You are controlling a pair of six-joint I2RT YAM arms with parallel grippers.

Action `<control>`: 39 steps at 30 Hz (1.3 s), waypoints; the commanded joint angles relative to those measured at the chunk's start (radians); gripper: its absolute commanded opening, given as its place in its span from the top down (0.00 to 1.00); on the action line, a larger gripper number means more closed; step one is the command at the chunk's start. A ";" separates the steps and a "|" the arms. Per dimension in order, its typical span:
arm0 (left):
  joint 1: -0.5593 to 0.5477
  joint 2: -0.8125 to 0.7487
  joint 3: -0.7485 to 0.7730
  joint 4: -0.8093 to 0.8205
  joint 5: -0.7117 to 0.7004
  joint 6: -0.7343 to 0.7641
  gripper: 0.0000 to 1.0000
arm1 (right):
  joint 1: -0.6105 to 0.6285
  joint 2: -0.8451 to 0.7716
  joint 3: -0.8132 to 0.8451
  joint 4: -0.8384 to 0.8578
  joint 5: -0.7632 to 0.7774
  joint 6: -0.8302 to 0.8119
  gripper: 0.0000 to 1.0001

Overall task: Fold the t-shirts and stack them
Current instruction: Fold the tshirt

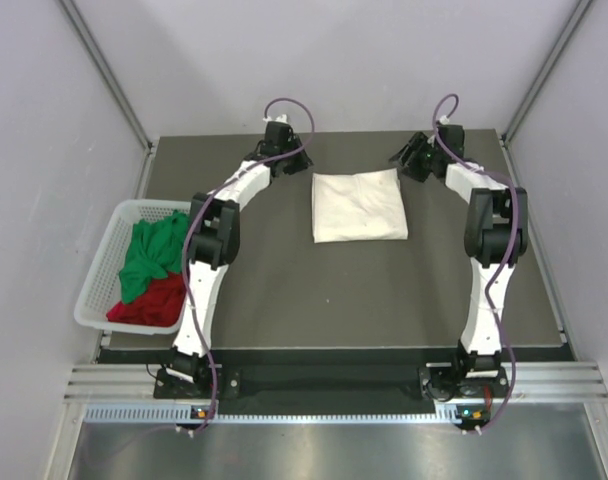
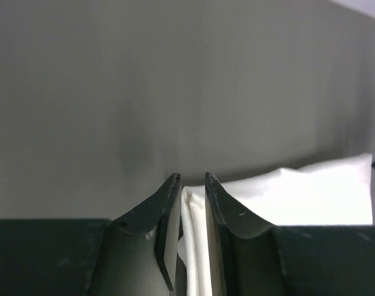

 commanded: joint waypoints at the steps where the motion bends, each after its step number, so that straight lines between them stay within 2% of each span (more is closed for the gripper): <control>1: 0.013 -0.121 0.028 -0.025 -0.084 0.062 0.71 | -0.065 -0.085 -0.025 0.005 -0.108 -0.131 0.36; 2: 0.011 -0.142 0.003 -0.031 -0.084 0.067 0.70 | -0.071 -0.090 -0.029 -0.010 -0.148 -0.168 0.34; 3: 0.010 -0.180 -0.026 -0.019 -0.057 0.067 0.64 | -0.077 -0.090 -0.028 -0.059 -0.186 -0.206 0.33; 4: 0.008 -0.197 -0.055 -0.011 -0.033 0.067 0.64 | -0.077 -0.087 -0.026 -0.089 -0.238 -0.246 0.33; 5: 0.005 -0.210 -0.113 -0.001 -0.003 0.066 0.64 | -0.077 -0.087 -0.023 -0.116 -0.251 -0.310 0.32; 6: 0.003 -0.227 -0.141 0.027 0.086 0.063 0.65 | -0.077 -0.086 -0.031 -0.141 -0.267 -0.333 0.31; 7: 0.002 -0.231 -0.193 0.042 0.125 0.056 0.69 | -0.077 -0.077 -0.034 -0.146 -0.312 -0.350 0.31; 10: -0.023 -0.237 -0.273 0.105 0.237 0.043 0.70 | -0.076 -0.041 -0.016 -0.184 -0.372 -0.406 0.30; 16: -0.041 -0.158 -0.258 0.133 0.278 0.040 0.71 | -0.076 0.008 -0.003 -0.187 -0.372 -0.435 0.32; 19: -0.040 -0.106 -0.226 0.121 0.229 0.036 0.72 | -0.080 0.023 -0.026 -0.155 -0.325 -0.398 0.43; 21: -0.038 -0.077 -0.210 0.092 0.170 0.036 0.73 | -0.091 0.022 -0.086 -0.080 -0.303 -0.357 0.61; 23: -0.035 -0.063 -0.198 0.052 0.112 0.026 0.73 | -0.097 0.025 -0.106 -0.073 -0.231 -0.315 0.79; 25: -0.024 -0.050 -0.196 0.041 0.051 0.001 0.71 | -0.105 0.005 -0.141 -0.049 -0.212 -0.286 0.89; 26: -0.021 -0.049 -0.198 0.041 0.046 -0.034 0.70 | -0.108 -0.007 -0.163 -0.029 -0.190 -0.271 1.00; 28: -0.012 -0.052 -0.198 0.045 0.061 -0.065 0.70 | -0.122 -0.015 -0.186 -0.008 -0.177 -0.242 1.00; 31: -0.010 -0.084 -0.192 0.091 0.139 -0.106 0.68 | -0.126 -0.012 -0.174 -0.003 -0.240 -0.239 1.00; 35: -0.004 -0.115 -0.151 0.128 0.224 -0.158 0.65 | -0.126 -0.064 -0.190 0.054 -0.283 -0.205 0.72; 39: -0.001 -0.134 -0.111 0.096 0.285 -0.169 0.66 | -0.123 -0.073 -0.134 0.051 -0.312 -0.200 0.56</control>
